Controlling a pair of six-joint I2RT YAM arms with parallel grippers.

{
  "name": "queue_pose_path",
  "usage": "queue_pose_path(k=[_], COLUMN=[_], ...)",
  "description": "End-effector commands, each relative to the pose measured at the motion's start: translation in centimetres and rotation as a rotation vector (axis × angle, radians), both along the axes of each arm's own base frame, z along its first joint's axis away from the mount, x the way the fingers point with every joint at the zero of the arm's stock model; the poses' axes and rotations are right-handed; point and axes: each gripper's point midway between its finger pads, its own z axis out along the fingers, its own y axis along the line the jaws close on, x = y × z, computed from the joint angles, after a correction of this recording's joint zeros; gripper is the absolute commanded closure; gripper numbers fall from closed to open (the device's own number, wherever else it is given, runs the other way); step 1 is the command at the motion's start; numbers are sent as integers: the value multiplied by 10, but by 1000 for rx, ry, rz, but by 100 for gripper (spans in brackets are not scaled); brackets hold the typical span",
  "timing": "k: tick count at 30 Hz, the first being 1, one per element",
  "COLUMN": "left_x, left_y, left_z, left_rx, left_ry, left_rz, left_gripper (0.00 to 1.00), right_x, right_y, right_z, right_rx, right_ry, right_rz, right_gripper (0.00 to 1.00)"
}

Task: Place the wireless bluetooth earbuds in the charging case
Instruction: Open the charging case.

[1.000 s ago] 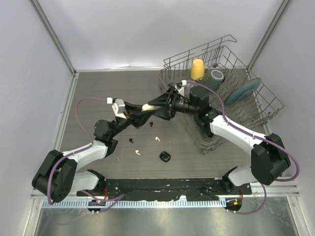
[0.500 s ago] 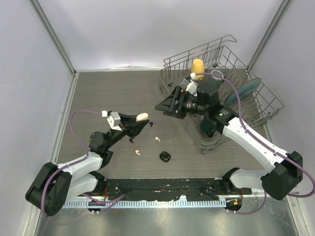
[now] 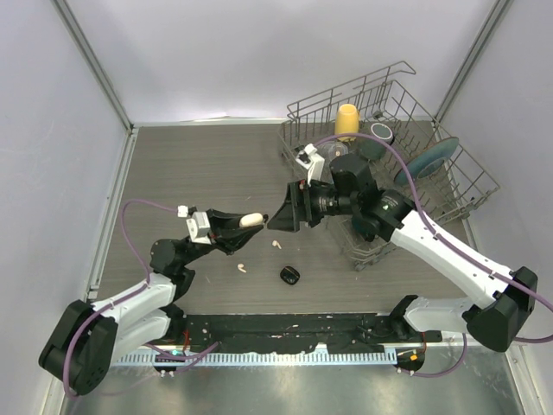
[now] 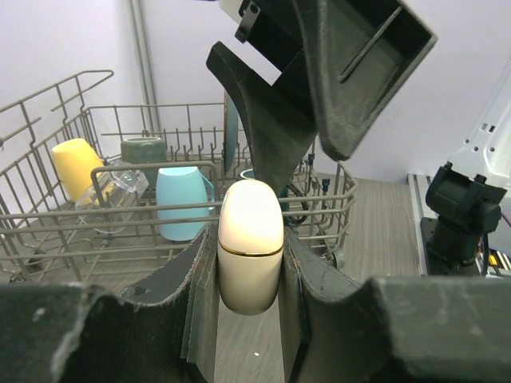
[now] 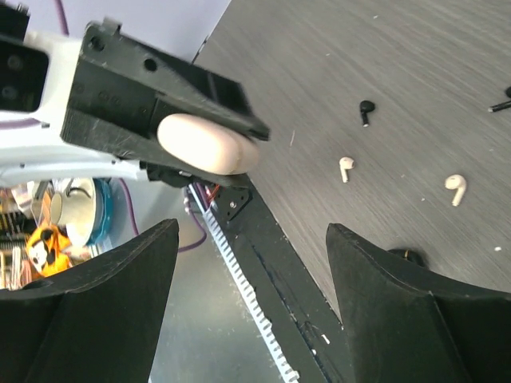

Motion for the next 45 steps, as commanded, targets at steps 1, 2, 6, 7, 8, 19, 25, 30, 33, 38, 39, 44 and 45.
queue_pose_path(k=[1, 2, 6, 7, 8, 19, 25, 30, 33, 38, 39, 44, 45], left_x=[-17, -17, -18, -19, -19, -24, -27, -28, -25, -10, -7, 2, 4], left_y=[1, 1, -2, -3, -3, -9, -8, -8, -8, -5, -3, 6, 8], left_z=[44, 45, 48, 50, 49, 48, 35, 27, 25, 25, 24, 29, 31], left_rx=[-59, -59, -61, -62, -60, -53, -31, -17, -14, -30, -31, -59, -66], left_ry=[-219, -224, -229, -236, -233, -230, -214, -210, -205, -203, -198, -213, -215], left_rz=[-40, -44, -68, -74, -77, -137, -141, -140, -129, -49, -33, 59, 81], left_gripper=[100, 100, 100, 100, 100, 100, 100, 100, 100, 100, 100, 100, 100], right_x=[-13, -12, -5, -4, -2, 15, 25, 36, 39, 30, 33, 40, 42], right_y=[10, 11, 13, 13, 14, 28, 32, 27, 24, 26, 23, 11, 10], right_z=[25, 24, 16, 15, 13, 9, 16, 19, 22, 41, 45, 42, 38], right_rx=[39, 39, 24, 21, 18, 21, 69, 129, 159, 210, 211, 218, 218], right_ry=[-92, -86, -77, -77, -77, -61, -39, 11, 25, -12, -30, 12, 46], right_rz=[76, 73, 42, 35, 33, 0, -10, -19, -3, 62, 39, -11, -18], right_gripper=[20, 20, 21, 21, 21, 22, 22, 22, 22, 22, 22, 24, 24])
